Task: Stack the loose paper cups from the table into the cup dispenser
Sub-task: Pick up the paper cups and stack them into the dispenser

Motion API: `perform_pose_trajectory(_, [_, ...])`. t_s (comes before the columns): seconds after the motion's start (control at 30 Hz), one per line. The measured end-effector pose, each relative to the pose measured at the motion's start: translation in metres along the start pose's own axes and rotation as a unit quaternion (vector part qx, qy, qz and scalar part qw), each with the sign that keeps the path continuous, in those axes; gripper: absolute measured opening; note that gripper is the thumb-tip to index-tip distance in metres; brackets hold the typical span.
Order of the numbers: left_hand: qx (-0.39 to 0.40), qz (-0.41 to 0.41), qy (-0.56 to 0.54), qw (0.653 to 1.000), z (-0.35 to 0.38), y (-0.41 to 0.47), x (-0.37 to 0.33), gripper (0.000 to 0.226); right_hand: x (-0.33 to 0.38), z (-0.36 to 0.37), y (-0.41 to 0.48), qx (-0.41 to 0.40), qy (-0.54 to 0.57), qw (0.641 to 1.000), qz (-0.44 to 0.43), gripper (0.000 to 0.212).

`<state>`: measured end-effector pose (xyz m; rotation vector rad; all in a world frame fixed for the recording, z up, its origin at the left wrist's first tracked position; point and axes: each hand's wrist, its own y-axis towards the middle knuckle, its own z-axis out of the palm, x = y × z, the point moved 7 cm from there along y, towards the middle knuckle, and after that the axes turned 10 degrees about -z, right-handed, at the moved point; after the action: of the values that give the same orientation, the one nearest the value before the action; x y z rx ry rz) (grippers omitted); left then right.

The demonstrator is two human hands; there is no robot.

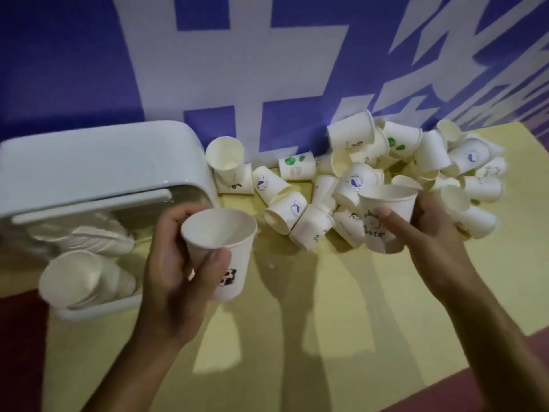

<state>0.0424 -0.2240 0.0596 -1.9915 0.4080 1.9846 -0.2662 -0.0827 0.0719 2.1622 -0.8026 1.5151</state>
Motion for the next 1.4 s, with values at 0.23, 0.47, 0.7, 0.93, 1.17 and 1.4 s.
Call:
perform_pose_trajectory(0.23, [-0.059,-0.017,0.027,0.998,-0.109,-0.049,-0.007,0.072,0.058,0.139,-0.081,0.149,-0.043,0.982,-0.107,0.074])
perform_pose_trajectory(0.47, [-0.133,-0.056,-0.026,0.989,-0.197,-0.089,0.009,0.073,0.078,0.241,-0.129,0.25,0.007,0.96,-0.124,0.064])
perform_pose_trajectory(0.7, [-0.153,-0.013,-0.006,0.988,-0.235,-0.08,0.005,0.053,0.092,0.278,-0.141,0.264,0.018,0.953,-0.149,0.057])
perform_pose_trajectory(0.93, [-0.133,-0.021,0.027,0.991,-0.227,-0.045,0.013,0.075,0.091,0.277,-0.134,0.235,-0.055,0.957,-0.159,0.07])
perform_pose_trajectory(1.17, [-0.109,-0.026,0.145,0.983,-0.214,-0.031,0.036,0.076,0.087,0.267,-0.131,0.211,-0.042,0.967,-0.135,0.069])
perform_pose_trajectory(1.4, [-0.111,-0.079,0.253,0.958,-0.213,-0.029,0.064,0.078,0.085,0.264,-0.131,0.215,-0.043,0.964,-0.152,0.059])
